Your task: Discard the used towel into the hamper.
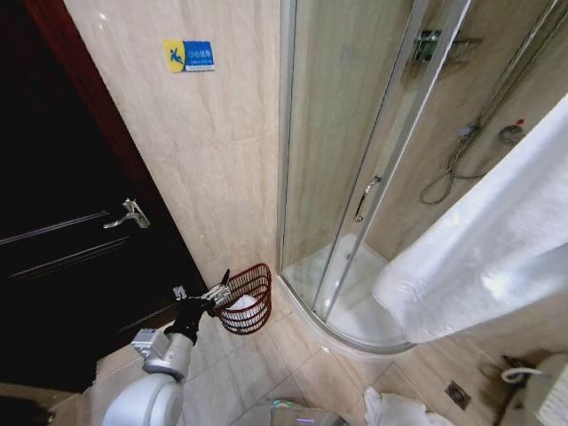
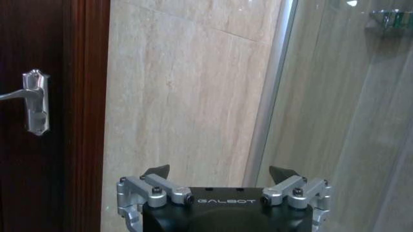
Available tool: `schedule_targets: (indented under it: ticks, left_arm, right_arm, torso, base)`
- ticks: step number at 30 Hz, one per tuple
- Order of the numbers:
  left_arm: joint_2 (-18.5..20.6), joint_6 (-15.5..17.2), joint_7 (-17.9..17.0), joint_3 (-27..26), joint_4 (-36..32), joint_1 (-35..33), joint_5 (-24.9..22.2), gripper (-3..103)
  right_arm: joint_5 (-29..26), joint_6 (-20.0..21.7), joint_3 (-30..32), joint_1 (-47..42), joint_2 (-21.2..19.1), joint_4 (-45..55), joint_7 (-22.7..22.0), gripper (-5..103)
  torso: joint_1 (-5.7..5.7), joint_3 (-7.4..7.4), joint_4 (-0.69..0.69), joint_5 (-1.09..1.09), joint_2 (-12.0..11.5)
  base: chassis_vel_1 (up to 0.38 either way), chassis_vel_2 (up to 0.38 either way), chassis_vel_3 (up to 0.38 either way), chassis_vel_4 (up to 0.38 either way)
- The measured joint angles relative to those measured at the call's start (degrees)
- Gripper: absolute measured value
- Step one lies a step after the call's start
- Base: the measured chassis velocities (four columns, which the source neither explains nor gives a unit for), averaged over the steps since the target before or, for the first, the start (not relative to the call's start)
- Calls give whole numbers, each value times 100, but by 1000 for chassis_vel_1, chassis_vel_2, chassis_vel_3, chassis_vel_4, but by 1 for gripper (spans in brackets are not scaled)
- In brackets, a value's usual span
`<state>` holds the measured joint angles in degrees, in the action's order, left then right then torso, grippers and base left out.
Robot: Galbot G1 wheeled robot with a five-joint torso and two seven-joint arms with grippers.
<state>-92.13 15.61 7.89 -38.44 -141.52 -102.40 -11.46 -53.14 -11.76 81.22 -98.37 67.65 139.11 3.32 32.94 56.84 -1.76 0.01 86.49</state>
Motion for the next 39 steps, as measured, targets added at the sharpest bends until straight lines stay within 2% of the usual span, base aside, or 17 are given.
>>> schedule_targets:
  ticks: [13, 15, 16, 17, 20, 26, 31, 33, 39]
  left_arm:
    - [0, 0, 0, 0, 0, 0, 0, 100]
    - [0, 0, 0, 0, 0, 0, 0, 100]
    - [-1, 0, 0, 0, 0, 0, 0, 100]
    - [0, 0, 0, 0, 0, 0, 0, 100]
    - [0, 0, 0, 0, 0, 0, 0, 100]
    - [0, 0, 0, 0, 0, 0, 0, 100]
    - [0, 0, 0, 0, 0, 0, 0, 100]
    - [0, 0, 0, 0, 0, 0, 0, 100]
    - [0, 0, 0, 0, 0, 0, 0, 100]
  right_arm:
    - [650, -547, -550, -145, 365, -179, 516, 8]
    - [690, -581, -584, -151, 394, -181, 547, 8]
    - [696, -655, -606, -151, 408, -180, 609, 8]
    - [694, -746, -640, -150, 412, -187, 676, 8]
    - [685, -816, -680, -149, 406, -198, 742, 8]
    - [899, -745, -822, -224, 453, -397, 708, 8]
    - [1047, -553, -1482, -316, 627, -1334, 265, 8]
    - [1188, -656, -1633, -311, 728, -1702, 300, 8]
    - [1459, -875, -1829, -305, 914, -2010, 393, 8]
  torso:
    - [0, 1, 0, 2, 0]
    - [0, 1, 0, 5, 0]
    - [0, 0, 0, -6, 0]
    - [-1, 0, 1, -7, 0]
    - [-1, 0, 0, 1, 0]
    - [-1, 0, -1, -4, 0]
    - [-1, 0, 0, 4, 0]
    - [0, 0, 0, 5, 0]
    - [0, 0, 0, -4, 0]
  base:
    - [0, 0, 0, 0]
    - [0, 0, 0, 0]
    - [0, 0, 0, 0]
    - [0, 0, 0, 0]
    - [0, 0, 0, 0]
    - [0, 0, 0, 0]
    - [0, 0, 0, 0]
    - [0, 0, 0, 0]
    - [0, 0, 0, 0]
